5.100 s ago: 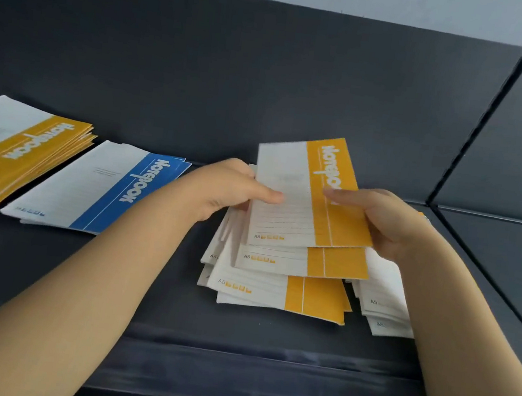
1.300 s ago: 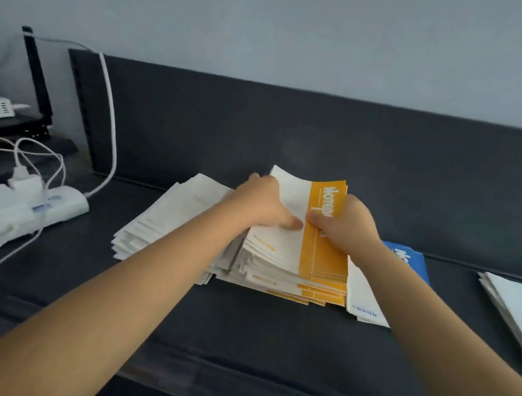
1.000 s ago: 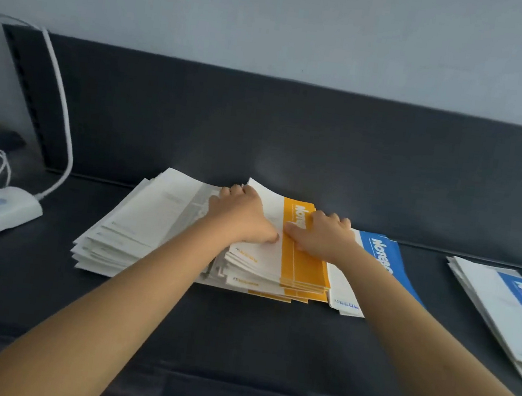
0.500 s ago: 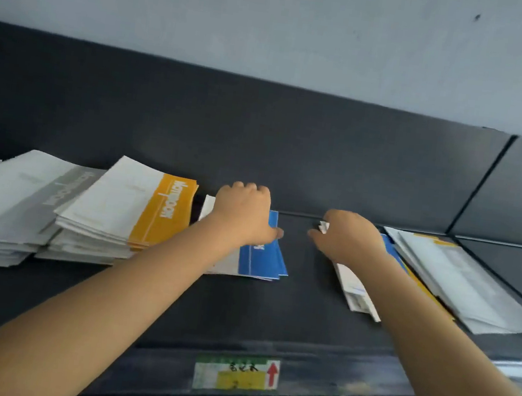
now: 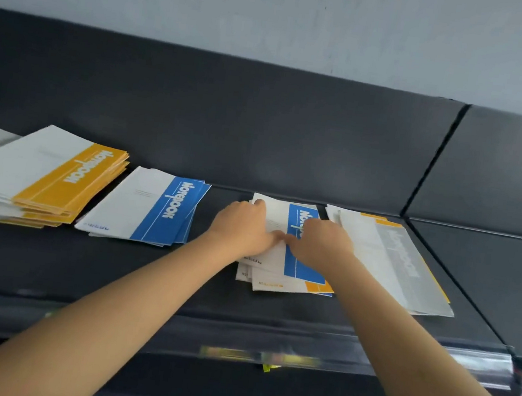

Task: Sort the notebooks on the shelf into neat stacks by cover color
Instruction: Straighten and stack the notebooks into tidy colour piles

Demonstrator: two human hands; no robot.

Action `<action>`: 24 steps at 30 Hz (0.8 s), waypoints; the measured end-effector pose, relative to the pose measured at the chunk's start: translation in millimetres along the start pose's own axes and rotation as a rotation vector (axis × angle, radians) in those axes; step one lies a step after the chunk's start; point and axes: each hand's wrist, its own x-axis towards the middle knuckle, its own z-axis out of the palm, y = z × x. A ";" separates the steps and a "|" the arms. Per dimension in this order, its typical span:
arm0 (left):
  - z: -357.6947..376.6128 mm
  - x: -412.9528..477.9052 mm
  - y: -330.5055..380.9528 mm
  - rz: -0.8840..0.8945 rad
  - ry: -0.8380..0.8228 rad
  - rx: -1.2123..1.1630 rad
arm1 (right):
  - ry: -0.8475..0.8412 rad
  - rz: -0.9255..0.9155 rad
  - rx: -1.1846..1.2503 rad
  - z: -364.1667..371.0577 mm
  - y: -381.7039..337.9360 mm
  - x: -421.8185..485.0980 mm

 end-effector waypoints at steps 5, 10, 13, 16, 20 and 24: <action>-2.9 10.2 -5.7 -0.074 0.048 -0.224 | 0.011 -0.019 0.038 2.0 -8.6 5.6; -18.0 14.3 -24.6 -0.206 -0.011 -0.841 | 0.013 0.060 0.385 1.3 -22.7 13.5; -30.0 12.2 -49.6 -0.168 0.051 -1.009 | 0.104 0.003 0.527 -7.4 -45.1 13.3; -56.5 6.3 -86.5 -0.174 0.126 -1.062 | 0.244 -0.095 0.533 -18.3 -79.0 14.0; -76.4 -0.4 -149.9 -0.215 0.107 -0.764 | 0.190 -0.209 0.524 -19.2 -133.6 17.3; -60.2 -8.7 -182.1 -0.166 0.034 -0.192 | 0.107 -0.225 0.422 0.1 -168.8 22.1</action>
